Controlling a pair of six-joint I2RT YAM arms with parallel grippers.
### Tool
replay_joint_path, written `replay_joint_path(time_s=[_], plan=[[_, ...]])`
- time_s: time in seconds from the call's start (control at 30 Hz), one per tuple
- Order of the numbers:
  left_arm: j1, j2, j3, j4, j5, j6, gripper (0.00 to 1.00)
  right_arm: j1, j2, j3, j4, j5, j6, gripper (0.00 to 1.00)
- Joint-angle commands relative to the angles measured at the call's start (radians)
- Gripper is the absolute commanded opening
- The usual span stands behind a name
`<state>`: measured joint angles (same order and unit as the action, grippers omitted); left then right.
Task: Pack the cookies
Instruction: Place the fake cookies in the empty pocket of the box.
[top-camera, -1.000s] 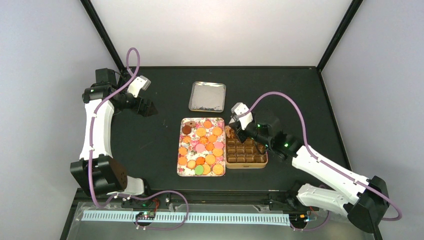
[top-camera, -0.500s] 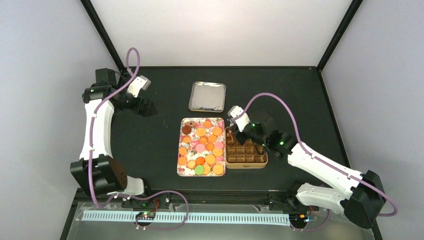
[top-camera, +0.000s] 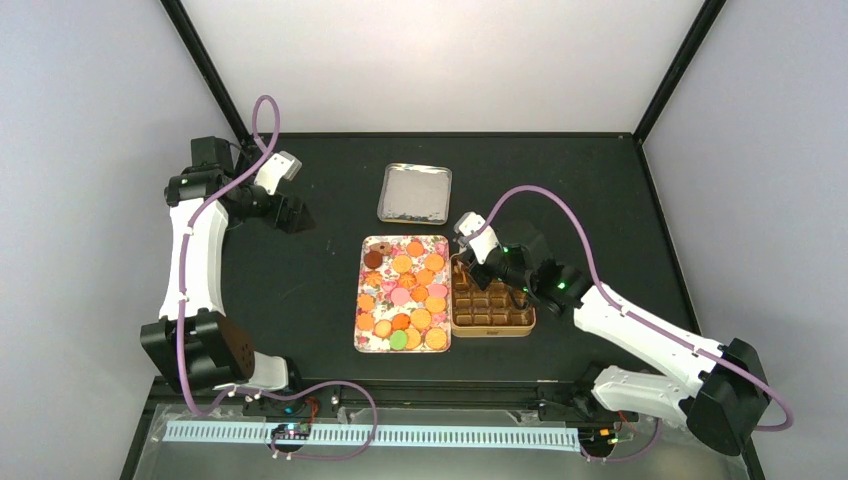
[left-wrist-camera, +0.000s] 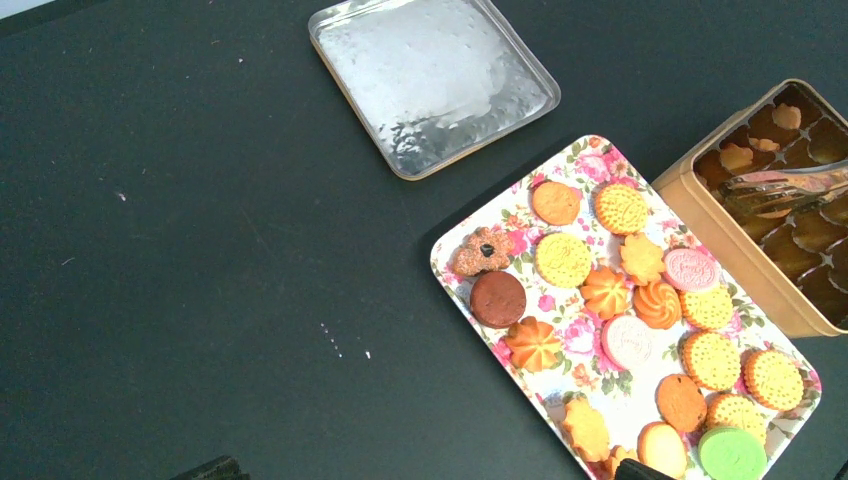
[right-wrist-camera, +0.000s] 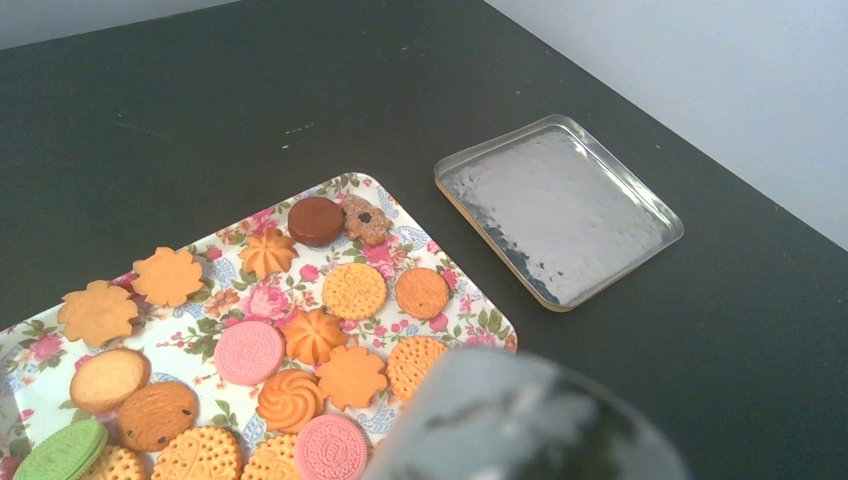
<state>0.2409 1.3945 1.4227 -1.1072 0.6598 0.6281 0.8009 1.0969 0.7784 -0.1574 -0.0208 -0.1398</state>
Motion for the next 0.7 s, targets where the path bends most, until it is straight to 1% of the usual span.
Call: replay_joint_path(time_s=[0.0, 0.1, 0.23, 0.67], plan=[[0.006, -0.012, 0.029, -0.002, 0.021, 0.002, 0.98, -0.006, -0.014, 0.025, 0.03, 0.011, -0.013, 0.17], [0.006, -0.012, 0.029, -0.004, 0.021, 0.004, 0.98, -0.005, -0.021, 0.027, 0.025, 0.015, -0.015, 0.19], [0.006, -0.014, 0.031, -0.005, 0.021, 0.004, 0.98, -0.005, -0.026, 0.028, 0.02, 0.016, -0.016, 0.2], [0.006, -0.017, 0.033, -0.005, 0.017, 0.005, 0.98, -0.005, -0.054, 0.062, 0.002, 0.017, -0.021, 0.18]])
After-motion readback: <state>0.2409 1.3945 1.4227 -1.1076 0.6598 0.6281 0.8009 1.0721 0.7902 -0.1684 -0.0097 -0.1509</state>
